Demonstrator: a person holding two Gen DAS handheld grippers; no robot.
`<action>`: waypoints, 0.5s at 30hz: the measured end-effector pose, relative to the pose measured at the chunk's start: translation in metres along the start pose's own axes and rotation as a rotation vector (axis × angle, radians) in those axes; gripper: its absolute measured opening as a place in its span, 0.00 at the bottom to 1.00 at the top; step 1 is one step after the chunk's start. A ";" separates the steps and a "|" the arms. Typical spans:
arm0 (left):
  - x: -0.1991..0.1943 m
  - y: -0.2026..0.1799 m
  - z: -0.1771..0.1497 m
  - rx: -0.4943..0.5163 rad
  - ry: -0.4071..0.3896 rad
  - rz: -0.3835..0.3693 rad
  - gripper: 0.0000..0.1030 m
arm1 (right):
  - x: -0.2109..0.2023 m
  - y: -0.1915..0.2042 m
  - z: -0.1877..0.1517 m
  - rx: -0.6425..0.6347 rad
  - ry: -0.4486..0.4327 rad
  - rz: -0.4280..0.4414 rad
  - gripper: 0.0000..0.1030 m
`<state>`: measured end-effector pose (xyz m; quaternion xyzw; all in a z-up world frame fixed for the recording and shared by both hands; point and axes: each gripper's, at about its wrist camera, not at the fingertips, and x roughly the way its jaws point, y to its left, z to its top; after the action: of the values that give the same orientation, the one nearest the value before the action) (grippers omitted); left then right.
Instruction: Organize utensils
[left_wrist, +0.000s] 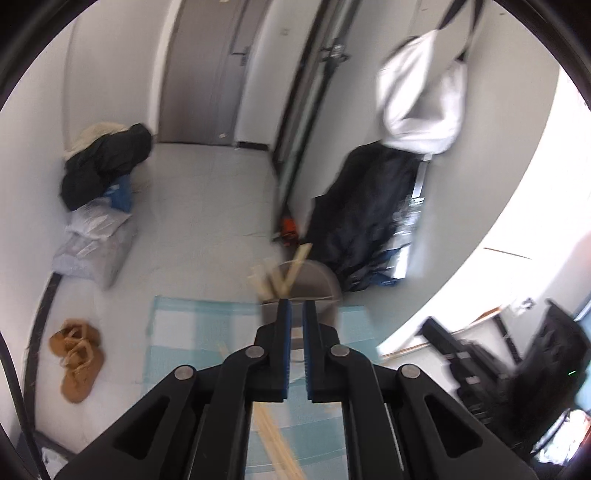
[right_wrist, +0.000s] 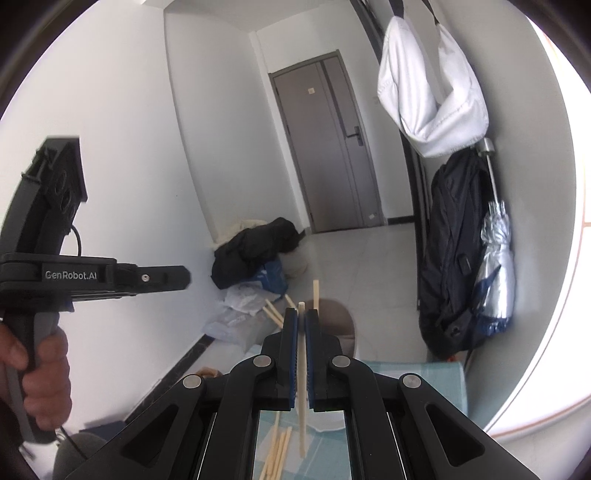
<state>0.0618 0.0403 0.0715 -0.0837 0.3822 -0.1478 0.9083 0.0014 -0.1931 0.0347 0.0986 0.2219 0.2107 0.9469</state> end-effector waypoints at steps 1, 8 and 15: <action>0.013 0.015 -0.008 -0.016 0.035 0.039 0.34 | 0.001 -0.002 -0.002 0.008 0.005 0.004 0.03; 0.120 0.077 -0.059 -0.167 0.263 0.135 0.63 | 0.009 -0.028 -0.028 0.127 0.067 0.032 0.03; 0.184 0.099 -0.066 -0.265 0.318 0.186 0.63 | 0.008 -0.047 -0.039 0.196 0.098 0.026 0.03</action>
<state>0.1568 0.0694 -0.1235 -0.1426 0.5426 -0.0234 0.8275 0.0068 -0.2276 -0.0162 0.1833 0.2864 0.2048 0.9179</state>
